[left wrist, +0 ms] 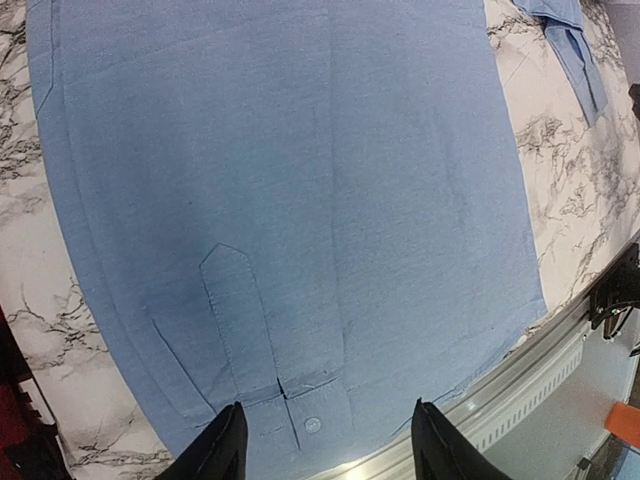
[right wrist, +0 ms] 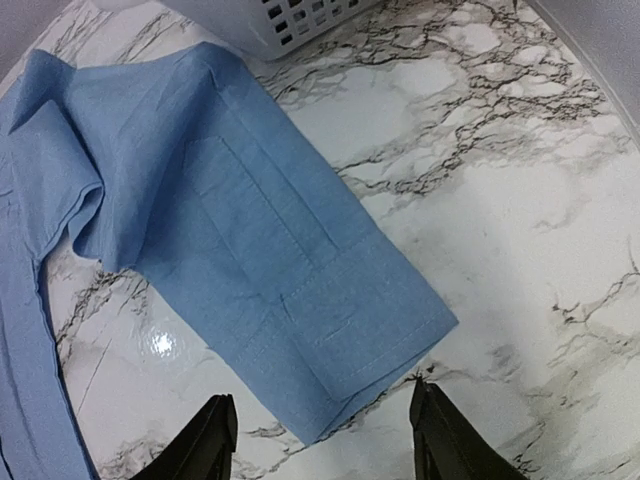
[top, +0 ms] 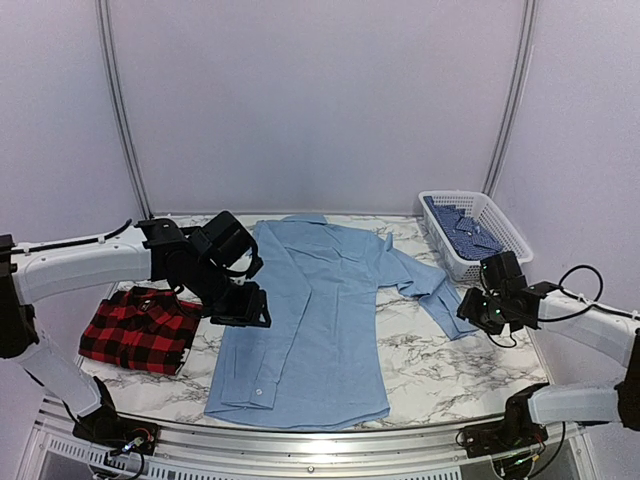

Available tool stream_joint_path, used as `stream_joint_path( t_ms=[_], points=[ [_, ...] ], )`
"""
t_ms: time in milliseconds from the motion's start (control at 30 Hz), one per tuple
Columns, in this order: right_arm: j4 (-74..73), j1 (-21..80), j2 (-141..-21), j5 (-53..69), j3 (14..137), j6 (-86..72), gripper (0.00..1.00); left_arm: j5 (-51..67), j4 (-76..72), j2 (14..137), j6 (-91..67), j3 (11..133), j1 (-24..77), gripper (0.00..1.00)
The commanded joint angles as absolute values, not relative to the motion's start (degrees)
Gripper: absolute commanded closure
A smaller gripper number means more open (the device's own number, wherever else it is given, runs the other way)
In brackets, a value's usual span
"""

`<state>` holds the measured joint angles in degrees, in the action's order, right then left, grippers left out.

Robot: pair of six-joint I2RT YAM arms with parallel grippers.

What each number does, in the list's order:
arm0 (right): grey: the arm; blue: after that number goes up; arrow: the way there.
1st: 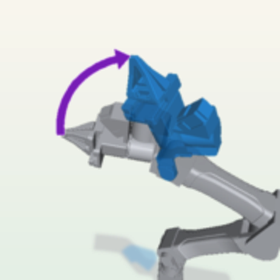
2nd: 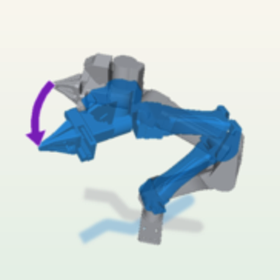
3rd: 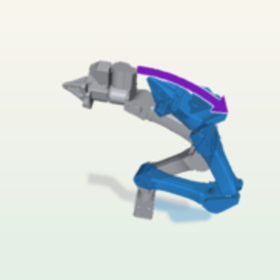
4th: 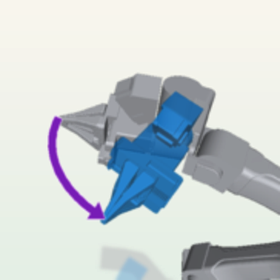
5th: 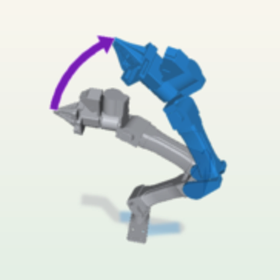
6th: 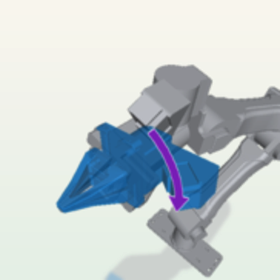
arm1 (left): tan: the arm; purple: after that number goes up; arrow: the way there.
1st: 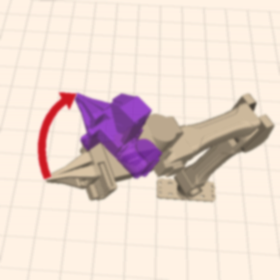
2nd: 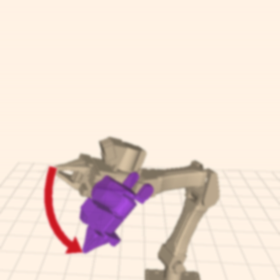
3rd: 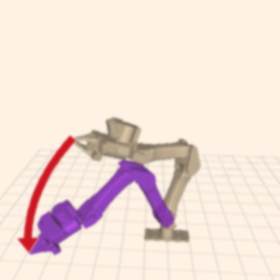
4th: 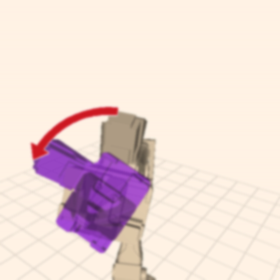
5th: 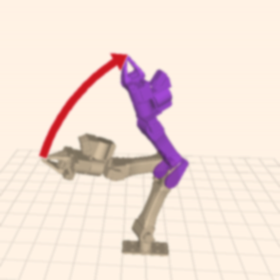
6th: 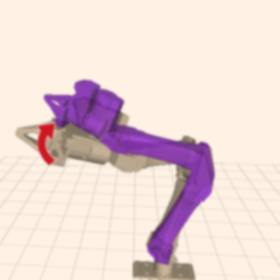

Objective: Fold and stack the long sleeve shirts
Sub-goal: Pick up the sleeve from the center of the board.

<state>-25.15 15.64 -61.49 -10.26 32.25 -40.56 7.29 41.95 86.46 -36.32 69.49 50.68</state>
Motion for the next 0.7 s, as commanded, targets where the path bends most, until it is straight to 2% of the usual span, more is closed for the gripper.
stream_joint_path(
  t_ms=[0,267,633,667],
  points=[
    [-19.1,13.4,-64.7,-14.1,32.5,-42.6,0.45,8.6,38.8,87.3,-34.4,71.6,50.5,0.43],
    [-16.2,13.2,-72.7,-16.3,31.0,-46.4,0.47,8.7,37.0,86.4,-33.9,70.8,49.6,0.42],
    [-13.4,13.3,-82.6,-15.6,31.1,-46.9,0.44,11.4,32.9,84.1,-34.2,67.0,47.4,0.42],
    [-13.0,13.2,-83.4,-15.3,30.9,-46.8,0.48,11.9,32.5,84.0,-34.2,66.7,47.2,0.42]
  ],
)
